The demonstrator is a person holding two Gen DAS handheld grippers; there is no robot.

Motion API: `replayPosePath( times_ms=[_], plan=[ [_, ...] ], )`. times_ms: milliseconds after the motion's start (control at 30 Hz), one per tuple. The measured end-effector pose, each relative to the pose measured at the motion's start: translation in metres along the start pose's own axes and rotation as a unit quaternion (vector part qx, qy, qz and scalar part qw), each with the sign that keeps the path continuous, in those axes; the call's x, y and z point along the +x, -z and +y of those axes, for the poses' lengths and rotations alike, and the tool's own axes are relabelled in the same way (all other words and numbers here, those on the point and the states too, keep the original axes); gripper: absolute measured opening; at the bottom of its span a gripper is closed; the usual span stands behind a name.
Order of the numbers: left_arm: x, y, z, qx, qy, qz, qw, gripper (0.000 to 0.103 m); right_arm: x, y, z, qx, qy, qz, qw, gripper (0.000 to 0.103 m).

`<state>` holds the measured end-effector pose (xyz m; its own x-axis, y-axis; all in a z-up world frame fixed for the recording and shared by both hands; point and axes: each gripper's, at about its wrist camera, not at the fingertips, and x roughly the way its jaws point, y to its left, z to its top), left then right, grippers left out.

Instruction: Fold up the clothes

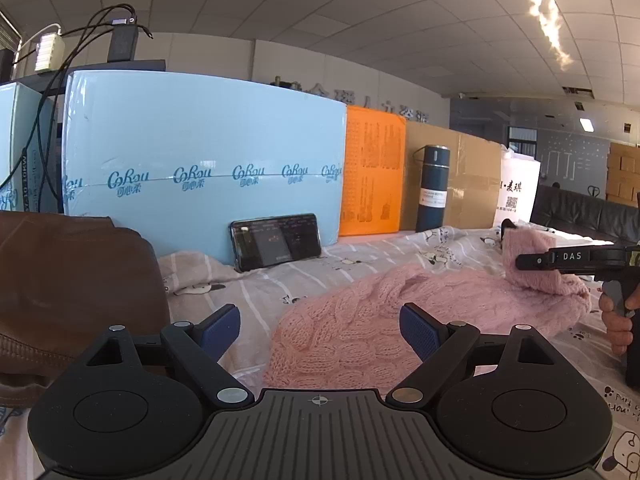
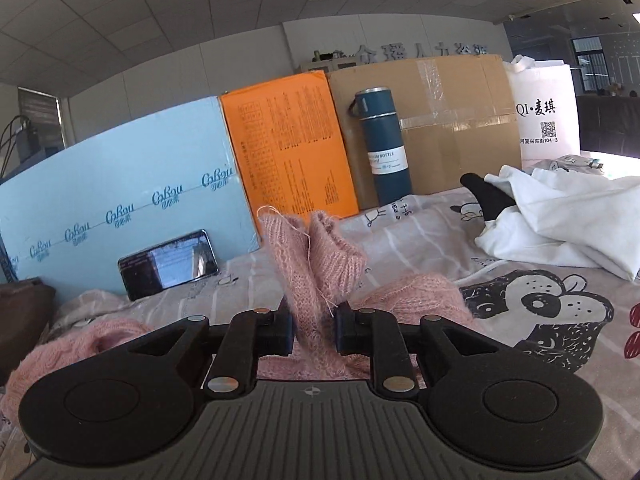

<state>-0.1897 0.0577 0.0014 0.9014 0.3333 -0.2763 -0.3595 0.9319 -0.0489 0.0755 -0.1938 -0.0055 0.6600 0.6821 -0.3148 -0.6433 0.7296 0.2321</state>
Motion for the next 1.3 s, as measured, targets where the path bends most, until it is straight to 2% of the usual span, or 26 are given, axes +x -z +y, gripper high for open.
replayPosePath(
  times_ms=[33, 67, 100, 267, 367, 467, 533, 600, 633, 700, 767, 833, 900, 1000, 1067, 1133, 1167, 1200, 1300],
  plan=[
    [0.000, 0.000, 0.000, 0.000, 0.001, 0.000, 1.0000, 0.089, 0.000, 0.002, 0.003, -0.009, -0.004, 0.003, 1.000, 0.043],
    [-0.001, 0.000, 0.000, 0.000, 0.002, -0.001, 1.0000, 0.089, -0.002, 0.004, 0.007, -0.018, -0.008, 0.006, 1.000, 0.061],
    [0.000, 0.000, 0.000, 0.001, 0.001, 0.001, 1.0000, 0.089, -0.004, 0.006, 0.011, -0.027, -0.015, 0.006, 1.000, 0.075],
    [0.001, 0.001, -0.001, 0.003, 0.000, 0.005, 1.0000, 0.089, -0.012, 0.008, 0.019, -0.016, -0.069, 0.014, 0.997, 0.078],
    [0.002, 0.001, -0.001, 0.003, -0.001, 0.009, 1.0000, 0.089, -0.003, 0.011, 0.017, 0.021, -0.092, 0.060, 0.994, 0.079],
    [0.003, 0.002, 0.000, 0.003, -0.001, 0.011, 0.9999, 0.089, 0.010, 0.016, 0.011, 0.051, -0.093, 0.089, 0.990, 0.081],
    [0.003, 0.002, 0.000, 0.001, -0.003, 0.012, 0.9999, 0.089, 0.006, 0.014, 0.005, 0.069, -0.096, 0.080, 0.990, 0.080],
    [0.004, 0.002, 0.001, -0.002, -0.003, 0.014, 0.9999, 0.089, -0.013, 0.007, -0.004, 0.089, -0.101, 0.032, 0.990, 0.081],
    [0.005, 0.002, 0.001, -0.002, -0.002, 0.016, 0.9999, 0.089, -0.022, 0.005, -0.008, 0.094, -0.093, 0.005, 0.991, 0.082],
    [0.006, 0.002, 0.002, -0.003, -0.002, 0.019, 0.9998, 0.090, -0.037, 0.002, -0.018, 0.103, -0.041, -0.034, 0.993, 0.085],
    [0.007, 0.002, 0.002, -0.006, 0.004, 0.022, 0.9997, 0.090, -0.040, 0.002, -0.031, 0.115, 0.037, -0.045, 0.992, 0.086],
    [0.008, 0.002, 0.003, -0.009, 0.008, 0.025, 0.9996, 0.090, -0.036, 0.004, -0.047, 0.140, 0.114, -0.037, 0.983, 0.086],
    [0.010, 0.003, 0.003, -0.013, 0.010, 0.030, 0.9994, 0.090, -0.029, 0.007, -0.065, 0.178, 0.132, -0.007, 0.975, 0.086],
    [0.012, 0.004, 0.006, -0.021, 0.014, 0.037, 0.9990, 0.090, -0.013, 0.014, -0.078, 0.220, 0.090, 0.042, 0.970, 0.086],
    [0.013, 0.004, 0.007, -0.027, 0.018, 0.040, 0.9987, 0.090, -0.004, 0.016, -0.073, 0.215, 0.079, 0.048, 0.972, 0.083],
    [0.015, 0.005, 0.009, -0.034, 0.024, 0.044, 0.9982, 0.090, 0.001, 0.016, -0.064, 0.206, 0.078, 0.053, 0.974, 0.058],
    [0.016, 0.005, 0.011, -0.037, 0.027, 0.047, 0.9978, 0.090, 0.001, 0.016, -0.059, 0.202, 0.075, 0.052, 0.975, 0.041],
    [0.017, 0.006, 0.013, -0.043, 0.031, 0.050, 0.9973, 0.090, 0.002, 0.016, -0.055, 0.198, 0.073, 0.051, 0.976, 0.032],
    [0.020, 0.007, 0.019, -0.070, 0.051, 0.060, 0.9945, 0.090, -0.019, 0.015, -0.036, 0.145, 0.047, 0.000, 0.988, 0.027]
  ],
)
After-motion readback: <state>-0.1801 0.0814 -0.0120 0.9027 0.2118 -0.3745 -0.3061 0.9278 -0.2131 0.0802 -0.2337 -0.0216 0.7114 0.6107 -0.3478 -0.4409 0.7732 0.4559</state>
